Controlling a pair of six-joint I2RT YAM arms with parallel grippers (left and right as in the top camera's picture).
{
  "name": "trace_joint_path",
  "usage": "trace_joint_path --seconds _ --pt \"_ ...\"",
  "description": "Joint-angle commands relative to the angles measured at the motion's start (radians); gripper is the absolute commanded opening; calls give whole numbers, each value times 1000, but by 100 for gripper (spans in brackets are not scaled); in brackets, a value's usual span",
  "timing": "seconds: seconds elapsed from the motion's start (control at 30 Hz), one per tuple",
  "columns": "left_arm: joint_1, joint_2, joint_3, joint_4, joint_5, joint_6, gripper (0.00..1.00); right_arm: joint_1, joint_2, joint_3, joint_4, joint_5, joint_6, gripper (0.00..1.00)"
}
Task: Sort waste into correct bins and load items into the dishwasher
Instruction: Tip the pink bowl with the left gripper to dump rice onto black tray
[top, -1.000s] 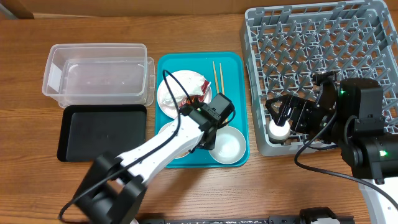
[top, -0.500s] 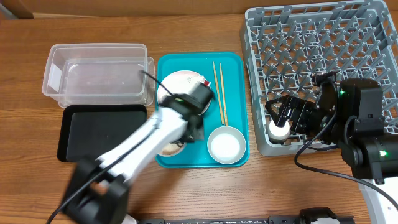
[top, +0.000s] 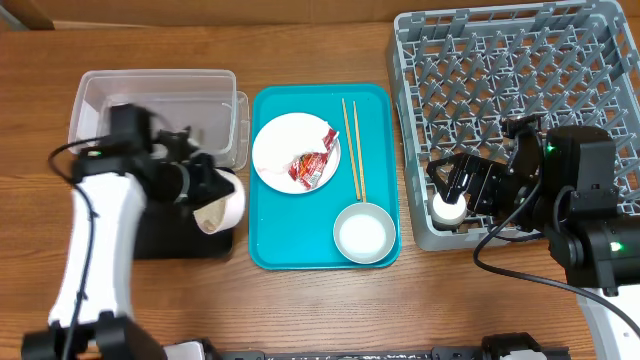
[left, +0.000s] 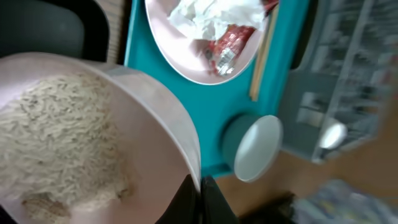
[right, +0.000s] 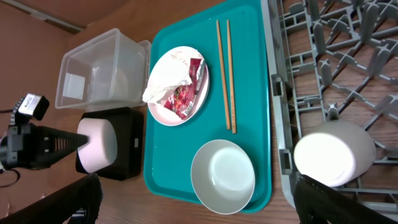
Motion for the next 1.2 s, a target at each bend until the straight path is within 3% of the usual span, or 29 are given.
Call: trace_joint_path --seconds 0.0,0.13,0.4,0.6,0.67,0.77,0.87,0.93,1.03,1.17 --pt "174 99 -1 -56 410 313 4 4 -6 14 5 6 -7 100" --pt "279 214 -1 -128 500 439 4 4 -6 14 5 6 -7 100" --pt "356 349 0 -394 715 850 4 4 -6 14 4 6 -7 100" --pt "373 349 0 -385 712 880 4 4 -6 14 4 6 -7 100" --pt "375 352 -1 -386 700 837 4 4 -6 14 5 6 -7 100" --pt "372 351 -1 -435 692 944 4 4 -6 14 3 6 -7 100" --pt "386 368 -1 -370 671 786 4 4 -6 14 3 6 -7 100" --pt "386 369 0 -432 739 949 4 4 -6 14 1 6 -7 100" --pt "396 382 -1 -378 732 811 4 4 -6 14 2 6 -7 100" --pt "393 382 -1 -455 702 882 4 4 -6 14 -2 6 -7 100"
